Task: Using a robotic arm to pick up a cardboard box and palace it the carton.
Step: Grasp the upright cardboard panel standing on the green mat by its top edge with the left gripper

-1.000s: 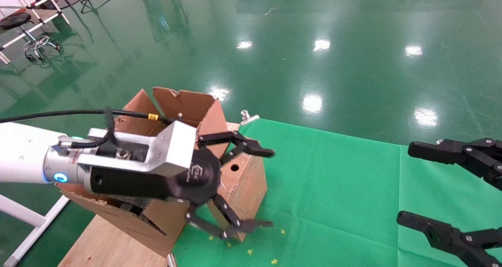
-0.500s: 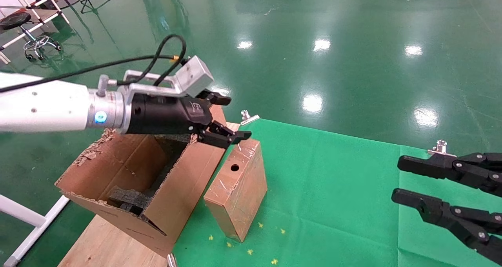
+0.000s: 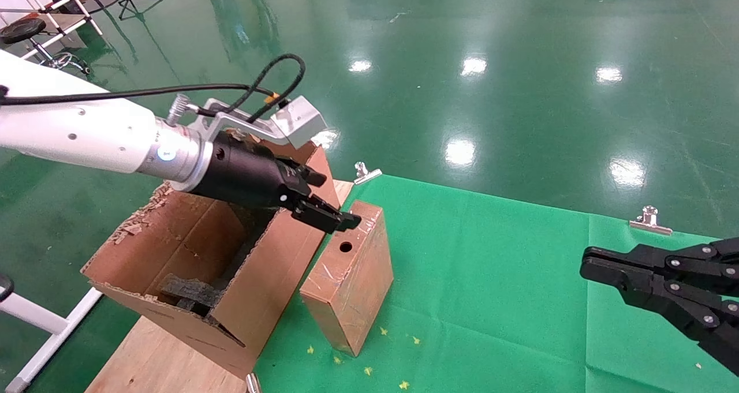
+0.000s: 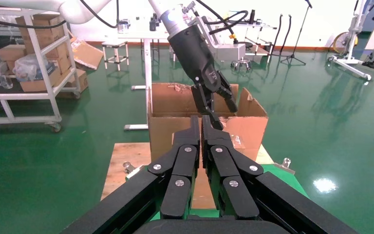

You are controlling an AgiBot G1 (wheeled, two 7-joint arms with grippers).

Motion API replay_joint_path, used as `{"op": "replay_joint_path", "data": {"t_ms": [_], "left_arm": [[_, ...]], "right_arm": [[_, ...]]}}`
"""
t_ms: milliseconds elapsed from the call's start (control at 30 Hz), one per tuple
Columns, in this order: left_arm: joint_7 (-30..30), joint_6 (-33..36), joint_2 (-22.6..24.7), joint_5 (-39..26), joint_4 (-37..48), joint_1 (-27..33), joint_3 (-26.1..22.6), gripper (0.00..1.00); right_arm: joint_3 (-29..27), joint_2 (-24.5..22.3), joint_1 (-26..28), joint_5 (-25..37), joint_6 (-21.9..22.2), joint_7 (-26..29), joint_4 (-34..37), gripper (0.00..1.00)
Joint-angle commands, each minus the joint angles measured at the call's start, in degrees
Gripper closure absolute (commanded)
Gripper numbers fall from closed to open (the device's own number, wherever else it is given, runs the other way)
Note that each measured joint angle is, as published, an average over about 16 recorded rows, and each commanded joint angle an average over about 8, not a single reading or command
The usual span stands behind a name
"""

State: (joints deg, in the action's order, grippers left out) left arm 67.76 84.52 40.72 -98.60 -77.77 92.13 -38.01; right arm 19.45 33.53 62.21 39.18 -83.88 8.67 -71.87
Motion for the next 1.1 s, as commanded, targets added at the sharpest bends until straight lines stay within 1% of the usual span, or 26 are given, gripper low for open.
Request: {"op": "replay_joint_path", "data": {"t_ms": [33,167,333,767,800,833,967,1000,1033,1067,1100], "left_arm": [[1.5,0.9,0.5,-0.6,0.0,0.4,-0.6,0.0],[4.2,1.9,1.5,-1.5,0.0,0.6,-1.9,0.0],[6.2,2.5,2.5,-2.0,0.0,0.6,-3.4,0.0],[6.3,2.7,4.9,-2.9,-0.2,0.9,-7.7,0.0],[6.4,2.7,5.0,-3.0,-0.1,1.0,-7.9,0.0],[6.4,2.7,5.1,-3.1,-0.2,1.1,-8.1,0.0],[6.5,2.8,5.5,-3.4,-0.2,1.5,-8.9,0.01],[6.5,2.8,5.6,-3.4,-0.2,1.5,-9.1,0.08],[6.5,2.8,5.6,-3.5,-0.2,1.6,-9.2,0.19],[6.5,2.8,5.6,-3.5,-0.2,1.6,-9.2,0.31],[6.5,2.9,5.7,-3.5,-0.2,1.7,-9.3,0.44]], "right_arm": [[0.0,0.0,0.0,0.0,0.0,0.0,0.0,1.0],[0.0,0.0,0.0,0.0,0.0,0.0,0.0,1.0],[0.0,0.0,0.0,0.0,0.0,0.0,0.0,1.0],[0.0,0.0,0.0,0.0,0.0,0.0,0.0,0.99],[0.0,0.0,0.0,0.0,0.0,0.0,0.0,0.95],[0.0,0.0,0.0,0.0,0.0,0.0,0.0,0.87],[0.0,0.0,0.0,0.0,0.0,0.0,0.0,0.37],[0.0,0.0,0.0,0.0,0.0,0.0,0.0,0.24],[0.0,0.0,0.0,0.0,0.0,0.0,0.0,0.12],[0.0,0.0,0.0,0.0,0.0,0.0,0.0,0.04],[0.0,0.0,0.0,0.0,0.0,0.0,0.0,0.0]]}}
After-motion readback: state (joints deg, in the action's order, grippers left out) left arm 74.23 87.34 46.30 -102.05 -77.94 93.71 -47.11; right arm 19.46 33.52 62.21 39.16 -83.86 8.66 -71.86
